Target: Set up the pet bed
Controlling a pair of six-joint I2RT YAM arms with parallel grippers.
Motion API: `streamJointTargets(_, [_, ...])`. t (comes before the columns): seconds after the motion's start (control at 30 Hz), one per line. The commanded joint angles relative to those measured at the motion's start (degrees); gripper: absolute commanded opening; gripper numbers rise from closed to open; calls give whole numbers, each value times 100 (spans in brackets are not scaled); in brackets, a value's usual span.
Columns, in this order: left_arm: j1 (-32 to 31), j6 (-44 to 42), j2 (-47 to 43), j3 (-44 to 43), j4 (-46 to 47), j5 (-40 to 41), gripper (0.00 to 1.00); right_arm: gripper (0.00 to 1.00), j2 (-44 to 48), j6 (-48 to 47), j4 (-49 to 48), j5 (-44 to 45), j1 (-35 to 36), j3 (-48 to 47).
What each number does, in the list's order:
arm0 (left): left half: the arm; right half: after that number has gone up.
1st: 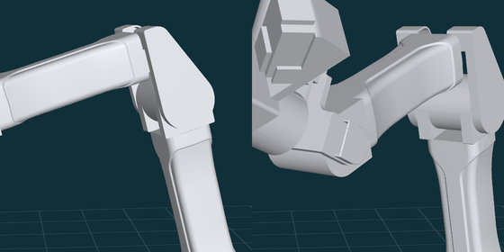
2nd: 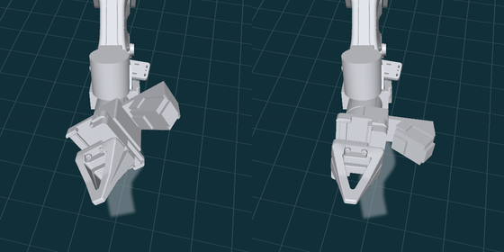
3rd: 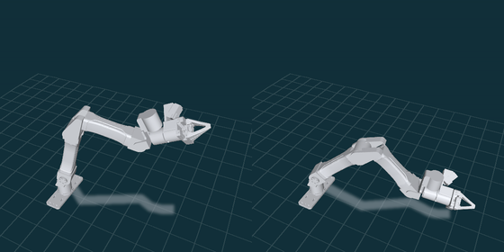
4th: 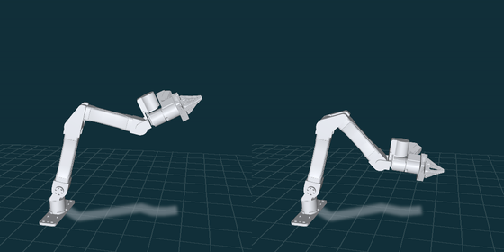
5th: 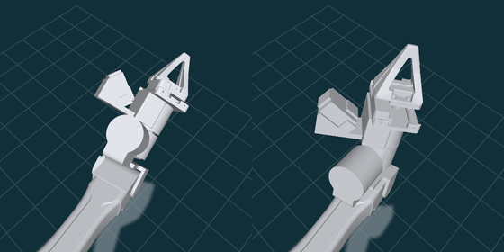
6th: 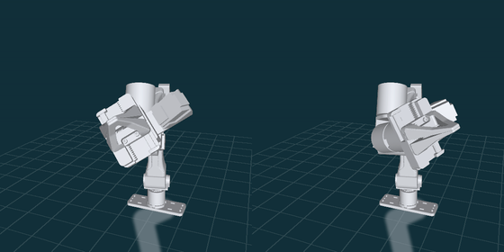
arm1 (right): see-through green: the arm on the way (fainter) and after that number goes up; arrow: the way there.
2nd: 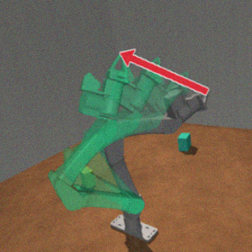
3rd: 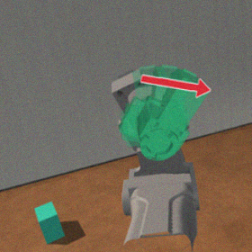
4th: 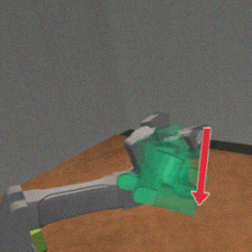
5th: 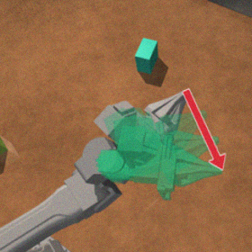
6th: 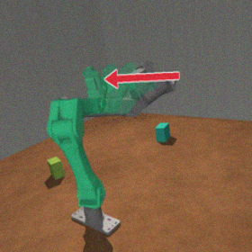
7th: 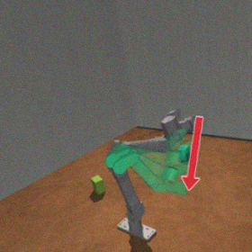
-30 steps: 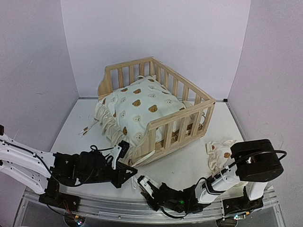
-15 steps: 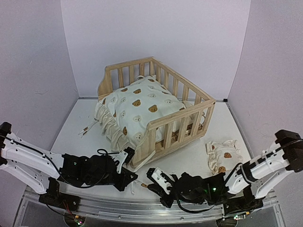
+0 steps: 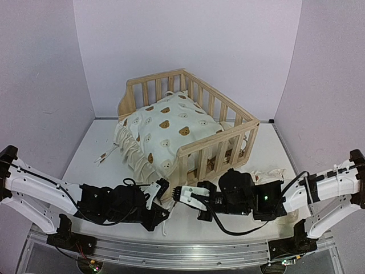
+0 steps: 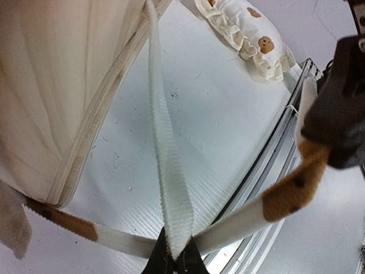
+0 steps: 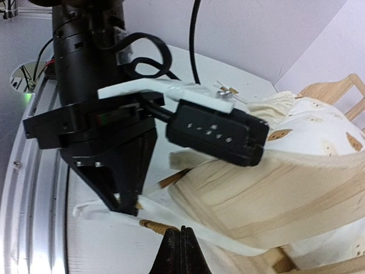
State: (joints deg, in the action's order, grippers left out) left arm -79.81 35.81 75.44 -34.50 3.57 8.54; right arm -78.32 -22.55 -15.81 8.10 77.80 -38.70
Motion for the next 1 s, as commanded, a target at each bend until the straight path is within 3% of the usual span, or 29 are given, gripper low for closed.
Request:
streamJointTargets(0.0, [19, -8, -182, -172, 69, -5, 0, 0, -29, -1247, 343, -674, -282, -722])
streamJointTargets(0.13, [23, 3, -469, -145, 56, 47, 0, 0, -60, -1698, 1088, -645, -417, -942])
streamJointTargets(0.5, [34, -85, -634, -430, -322, 385, 0, 0, 413, -1491, 1902, -327, -560, -542])
streamJointTargets(0.7, [50, -296, -461, -592, -507, 104, 0, 0, 421, -1066, 457, -164, -590, -559])
streamJointTargets(0.77, [58, -295, -380, -638, -509, 16, 0, 0, 337, -658, -289, -389, -601, -521])
streamJointTargets(0.97, [62, -282, -287, -673, -492, -186, 0, 0, 21, 762, -1208, -450, -626, -543])
